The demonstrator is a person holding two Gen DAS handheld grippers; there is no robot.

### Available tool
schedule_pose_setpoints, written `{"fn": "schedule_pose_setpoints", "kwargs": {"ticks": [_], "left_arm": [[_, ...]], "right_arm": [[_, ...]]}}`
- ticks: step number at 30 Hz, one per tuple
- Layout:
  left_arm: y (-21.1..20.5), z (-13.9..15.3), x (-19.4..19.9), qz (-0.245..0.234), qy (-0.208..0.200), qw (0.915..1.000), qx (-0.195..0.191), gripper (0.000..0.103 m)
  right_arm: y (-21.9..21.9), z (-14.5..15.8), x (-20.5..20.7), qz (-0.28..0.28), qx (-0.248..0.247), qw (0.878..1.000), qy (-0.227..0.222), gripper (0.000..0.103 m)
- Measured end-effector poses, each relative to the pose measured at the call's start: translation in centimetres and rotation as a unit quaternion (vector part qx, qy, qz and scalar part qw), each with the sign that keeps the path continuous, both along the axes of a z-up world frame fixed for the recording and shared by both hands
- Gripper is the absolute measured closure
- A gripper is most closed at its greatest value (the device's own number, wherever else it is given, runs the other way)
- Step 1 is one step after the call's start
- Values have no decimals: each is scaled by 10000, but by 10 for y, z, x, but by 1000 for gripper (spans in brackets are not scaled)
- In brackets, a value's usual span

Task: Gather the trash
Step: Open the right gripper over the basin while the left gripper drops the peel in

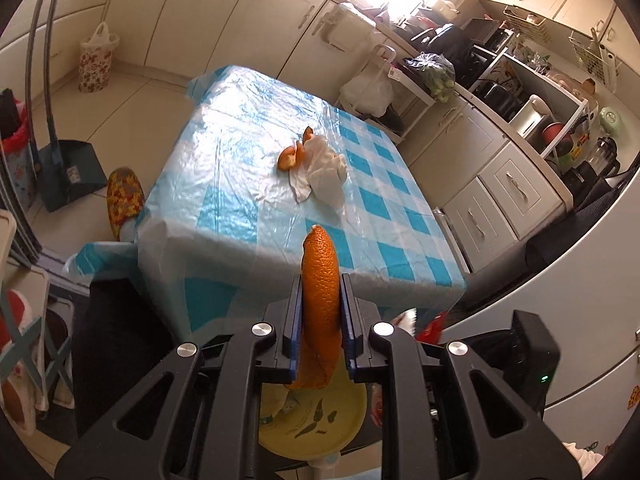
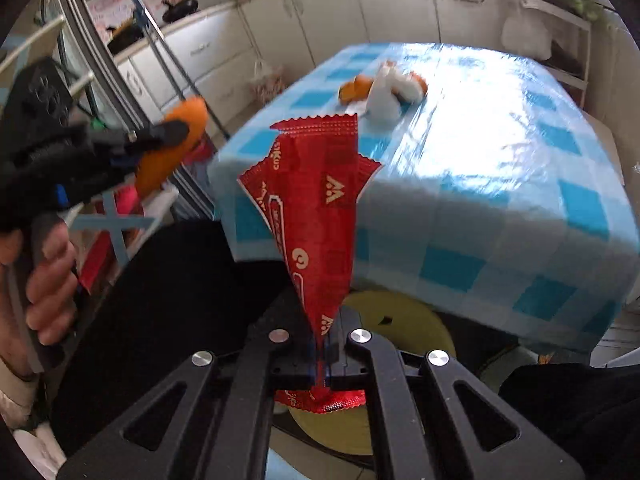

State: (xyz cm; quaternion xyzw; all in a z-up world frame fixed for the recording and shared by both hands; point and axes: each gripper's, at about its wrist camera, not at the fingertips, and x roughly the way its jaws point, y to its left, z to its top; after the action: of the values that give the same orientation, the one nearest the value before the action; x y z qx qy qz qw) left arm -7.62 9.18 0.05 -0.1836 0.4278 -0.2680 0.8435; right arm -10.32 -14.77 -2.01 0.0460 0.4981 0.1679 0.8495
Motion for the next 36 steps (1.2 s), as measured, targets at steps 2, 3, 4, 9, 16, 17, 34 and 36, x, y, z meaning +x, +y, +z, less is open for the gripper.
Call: {"fn": "schedule_pose_setpoints", "kwargs": {"ticks": [2,3,4,9,16,17,34,36], "left_arm": [[1,-9,-3,27,70,10000,-56,87],[2,-12,-5,39,86,9999,-91,87],[2,-14,-7,49,105,9998,-137,87],[-5,-25,-10,-12,227,9995,-208,87],[-25,-45,-9,-141,581,9981,-114,87],[-30,-49,-10,-180,638,9978,-58,87],[-127,-80,-21,-1099,1018,9763,1564,42],[-119,-68,-24,-839,803,9810,1554,27]], "right_arm": [[2,-17,3,96,-281,9993,237,100],[2,-27,3,125,-436,9984,343,100],[2,-38,-5,114,-542,9975,439,100],[3,-80,12,8,-813,9898,1169,96],[-16,-83,15,-444,-660,9868,1413,54],[-20,-80,14,-542,-595,9870,1390,54],[-101,20,-9,-2320,747,9672,-718,30],[-100,28,-8,-2293,713,9670,-848,28]]}}
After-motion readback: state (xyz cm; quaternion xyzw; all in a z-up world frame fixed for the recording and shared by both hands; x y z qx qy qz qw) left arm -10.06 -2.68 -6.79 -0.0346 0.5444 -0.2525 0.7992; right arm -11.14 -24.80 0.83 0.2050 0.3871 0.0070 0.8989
